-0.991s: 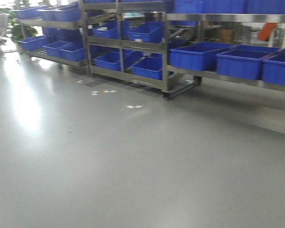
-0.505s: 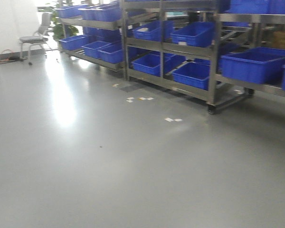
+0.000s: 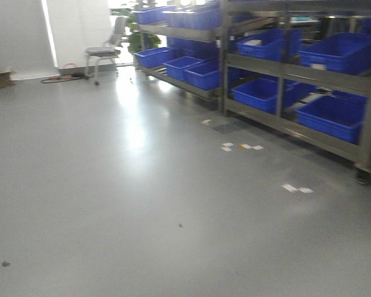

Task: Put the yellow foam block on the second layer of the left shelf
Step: 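Drive the base to the shelf rack holding the cube in the right gripper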

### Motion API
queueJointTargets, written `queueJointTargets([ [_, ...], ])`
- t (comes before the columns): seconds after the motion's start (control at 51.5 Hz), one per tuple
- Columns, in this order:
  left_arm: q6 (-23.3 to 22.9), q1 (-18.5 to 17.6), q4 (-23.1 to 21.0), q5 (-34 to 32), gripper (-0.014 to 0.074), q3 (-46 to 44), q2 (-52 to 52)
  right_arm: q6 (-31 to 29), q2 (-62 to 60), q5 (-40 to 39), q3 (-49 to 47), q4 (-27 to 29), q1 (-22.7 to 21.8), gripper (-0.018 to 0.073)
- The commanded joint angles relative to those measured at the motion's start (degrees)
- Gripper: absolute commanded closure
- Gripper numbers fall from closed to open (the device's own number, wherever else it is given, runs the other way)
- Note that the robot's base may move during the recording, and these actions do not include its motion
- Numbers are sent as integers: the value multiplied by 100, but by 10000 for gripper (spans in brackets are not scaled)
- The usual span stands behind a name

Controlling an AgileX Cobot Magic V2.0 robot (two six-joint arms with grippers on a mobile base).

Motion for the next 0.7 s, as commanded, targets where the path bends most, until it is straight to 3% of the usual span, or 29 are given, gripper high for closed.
queueJointTargets([
  [0.0,-14,-39,-22,-460,461,136,25,-31,17,-488,-152,-105,-9,293],
  [0.68,-14,-39,-22,-460,461,136,25,-31,24,-488,-152,-105,-9,293],
])
